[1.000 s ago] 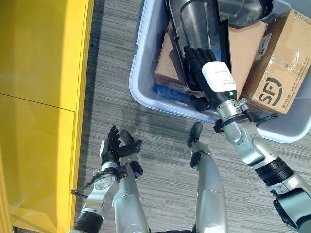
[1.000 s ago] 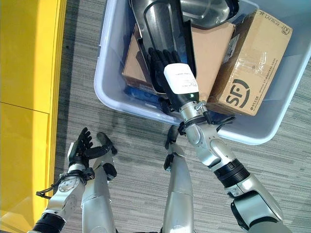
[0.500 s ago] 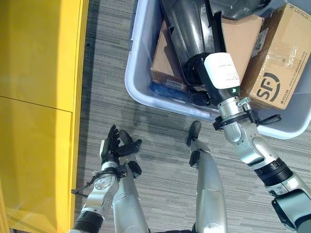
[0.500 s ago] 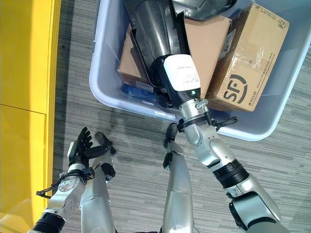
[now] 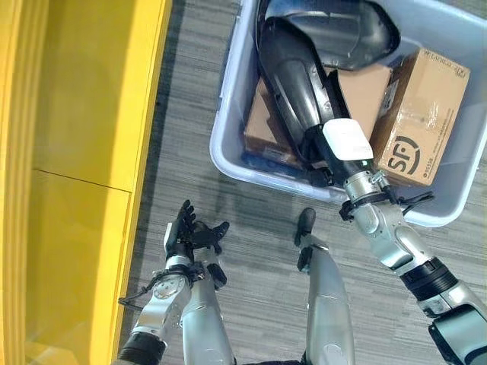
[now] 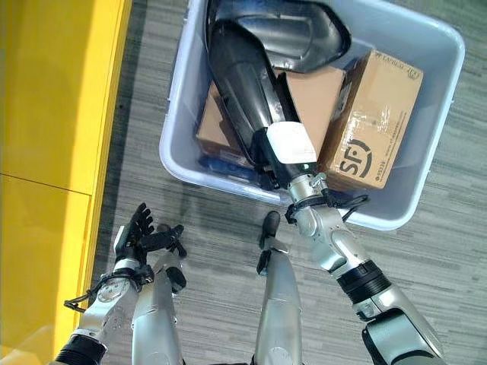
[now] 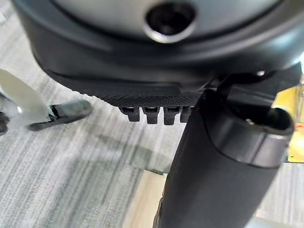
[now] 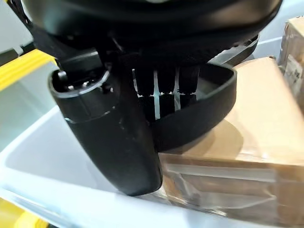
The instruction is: Move parts from the plastic box to the shelf.
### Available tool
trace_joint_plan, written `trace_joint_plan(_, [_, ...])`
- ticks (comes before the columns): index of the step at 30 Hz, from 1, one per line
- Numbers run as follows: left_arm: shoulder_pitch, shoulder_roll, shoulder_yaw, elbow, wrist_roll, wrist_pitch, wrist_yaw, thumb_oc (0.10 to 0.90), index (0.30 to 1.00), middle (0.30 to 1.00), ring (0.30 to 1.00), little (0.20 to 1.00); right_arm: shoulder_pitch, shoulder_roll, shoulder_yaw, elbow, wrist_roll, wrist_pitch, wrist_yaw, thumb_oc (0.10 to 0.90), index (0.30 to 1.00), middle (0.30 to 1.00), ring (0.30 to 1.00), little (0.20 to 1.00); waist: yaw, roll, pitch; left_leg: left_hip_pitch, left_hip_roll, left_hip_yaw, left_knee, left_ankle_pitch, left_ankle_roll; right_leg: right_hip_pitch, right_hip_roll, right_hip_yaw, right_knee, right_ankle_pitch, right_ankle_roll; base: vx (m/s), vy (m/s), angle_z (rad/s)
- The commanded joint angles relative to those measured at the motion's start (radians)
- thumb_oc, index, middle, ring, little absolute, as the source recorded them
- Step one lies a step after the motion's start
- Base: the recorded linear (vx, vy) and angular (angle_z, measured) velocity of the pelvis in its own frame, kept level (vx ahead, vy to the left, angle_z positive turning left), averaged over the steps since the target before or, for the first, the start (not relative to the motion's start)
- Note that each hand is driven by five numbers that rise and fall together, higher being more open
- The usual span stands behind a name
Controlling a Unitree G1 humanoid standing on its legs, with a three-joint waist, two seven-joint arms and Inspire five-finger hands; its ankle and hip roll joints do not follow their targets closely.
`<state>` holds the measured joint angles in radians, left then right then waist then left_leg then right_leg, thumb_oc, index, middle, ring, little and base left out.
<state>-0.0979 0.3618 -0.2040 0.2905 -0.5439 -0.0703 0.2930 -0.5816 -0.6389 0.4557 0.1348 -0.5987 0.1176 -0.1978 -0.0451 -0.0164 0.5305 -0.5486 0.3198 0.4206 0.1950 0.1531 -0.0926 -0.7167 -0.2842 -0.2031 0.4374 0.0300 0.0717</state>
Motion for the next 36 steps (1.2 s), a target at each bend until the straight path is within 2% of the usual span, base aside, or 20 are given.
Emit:
trace_joint_plan(1, [0.036,0.015,-0.005,-0.06,0.008,-0.051,-0.02,0.9,1.0,1.0,1.0,1.0,-0.001,-0.06,-0.033,-0.097,0.024,-0.051,-0.026,0.4,0.3,0.3,0.3,0.3,-0.008,0.025,-0.011,0.075,0.078,-0.022,0.117,-0.148,-0.083,0.059,-0.054,0.07,-0.06,0.044,0.109,0.0,0.0,0.0])
trace_joint_plan(3, [0.032,0.014,-0.006,-0.063,0.012,-0.048,-0.029,0.9,1.0,1.0,1.0,1.0,0.011,-0.07,-0.048,-0.105,0.03,-0.055,-0.022,0.4,0.3,0.3,0.3,0.3,-0.008,0.021,-0.011,0.157,0.063,-0.016,0.077,-0.141,-0.086,0.141,-0.062,0.064,-0.09,0.054,0.116,0.04,0.005,0.02])
trace_joint_plan(5, [0.031,0.013,-0.009,-0.065,0.012,-0.048,-0.035,0.9,1.0,1.0,1.0,1.0,0.017,-0.076,-0.054,-0.107,0.03,-0.055,-0.019,0.4,0.3,0.3,0.3,0.3,-0.008,0.019,-0.011,0.177,0.06,-0.016,0.068,-0.138,-0.086,0.162,-0.064,0.063,-0.097,0.057,0.118,0.05,-0.014,0.03])
trace_joint_plan(6, [0.025,0.01,-0.011,-0.061,0.017,-0.047,-0.051,0.9,1.0,1.0,1.0,1.0,0.019,-0.083,-0.07,-0.118,0.042,-0.064,-0.015,0.4,0.3,0.3,0.3,0.3,-0.006,0.012,-0.011,0.25,0.047,-0.02,0.041,-0.131,-0.088,0.241,-0.067,0.062,-0.125,0.06,0.12,0.06,-0.032,0.03])
trace_joint_plan(7, [0.023,0.008,-0.015,-0.059,0.017,-0.047,-0.057,0.9,1.0,1.0,1.0,1.0,0.016,-0.085,-0.07,-0.114,0.043,-0.067,-0.014,0.4,0.3,0.3,0.3,0.3,-0.004,0.01,-0.011,0.27,0.044,-0.019,0.034,-0.129,-0.089,0.263,-0.069,0.061,-0.132,0.061,0.121,0.11,-0.05,0.01])
trace_joint_plan(10, [0.028,-0.004,-0.023,-0.036,-0.005,-0.05,-0.078,0.9,1.0,1.0,1.0,1.0,0.033,-0.092,-0.078,-0.095,0.044,-0.066,-0.01,0.4,0.3,0.3,0.3,0.3,-0.002,0.006,-0.06,0.341,0.028,-0.021,-0.003,-0.125,-0.089,0.343,-0.075,0.056,-0.174,0.066,0.126,0.11,-0.027,0.04])
trace_joint_plan(19, [0.052,-0.006,-0.037,-0.015,-0.007,-0.047,-0.127,0.9,1.0,1.0,1.0,1.0,0.053,-0.094,-0.082,-0.054,0.045,-0.085,0.001,0.4,0.3,0.3,0.3,0.3,-0.012,0.008,-0.184,0.435,0.012,-0.013,-0.049,-0.12,-0.093,0.429,-0.081,0.061,-0.233,0.064,0.134,0.1,-0.015,0.02])
trace_joint_plan(22, [0.067,-0.02,-0.043,0.011,-0.002,-0.038,-0.153,0.9,1.0,1.0,1.0,1.0,0.094,-0.092,-0.109,-0.054,0.045,-0.096,0.01,0.4,0.3,0.3,0.3,0.3,-0.026,0.007,-0.245,0.485,0.009,0.0,-0.063,-0.123,-0.093,0.467,-0.078,0.07,-0.25,0.057,0.136,0.1,-0.028,-0.03])
trace_joint_plan(23, [0.068,-0.019,-0.044,0.011,-0.002,-0.038,-0.153,0.9,1.0,1.0,1.0,1.0,0.097,-0.092,-0.11,-0.056,0.045,-0.095,0.011,0.4,0.3,0.3,0.3,0.3,-0.025,0.007,-0.245,0.487,0.009,0.001,-0.065,-0.122,-0.093,0.468,-0.078,0.07,-0.251,0.057,0.136,-0.02,-0.042,-0.02])
trace_joint_plan(24, [0.072,-0.022,-0.045,0.012,0.001,-0.035,-0.159,0.9,1.0,1.0,1.0,1.0,0.105,-0.092,-0.115,-0.055,0.045,-0.098,0.01,0.4,0.3,0.3,0.3,0.3,-0.029,0.005,-0.253,0.486,0.011,0.017,-0.066,-0.104,-0.082,0.469,-0.074,0.068,-0.258,0.072,0.127,0.0,-0.055,-0.05])
trace_joint_plan(26, [0.09,-0.03,-0.051,0.022,-0.001,-0.026,-0.176,0.9,1.0,1.0,1.0,1.0,0.136,-0.101,-0.133,-0.055,0.047,-0.106,0.021,0.4,0.3,0.3,0.3,0.3,-0.04,0.007,-0.299,0.518,0.01,0.024,-0.081,-0.104,-0.084,0.497,-0.068,0.069,-0.277,0.068,0.13,0.06,-0.052,-0.06])
trace_joint_plan(36, [0.15,-0.045,-0.053,0.035,0.018,-0.002,-0.224,0.9,1.0,1.0,1.0,1.0,0.201,-0.103,-0.165,-0.04,0.037,-0.12,0.044,0.4,0.3,0.3,0.3,0.3,-0.048,0.009,-0.417,0.616,0.009,0.056,-0.155,-0.08,-0.09,0.578,-0.043,0.059,-0.347,0.08,0.14,0.03,-0.045,-0.11])
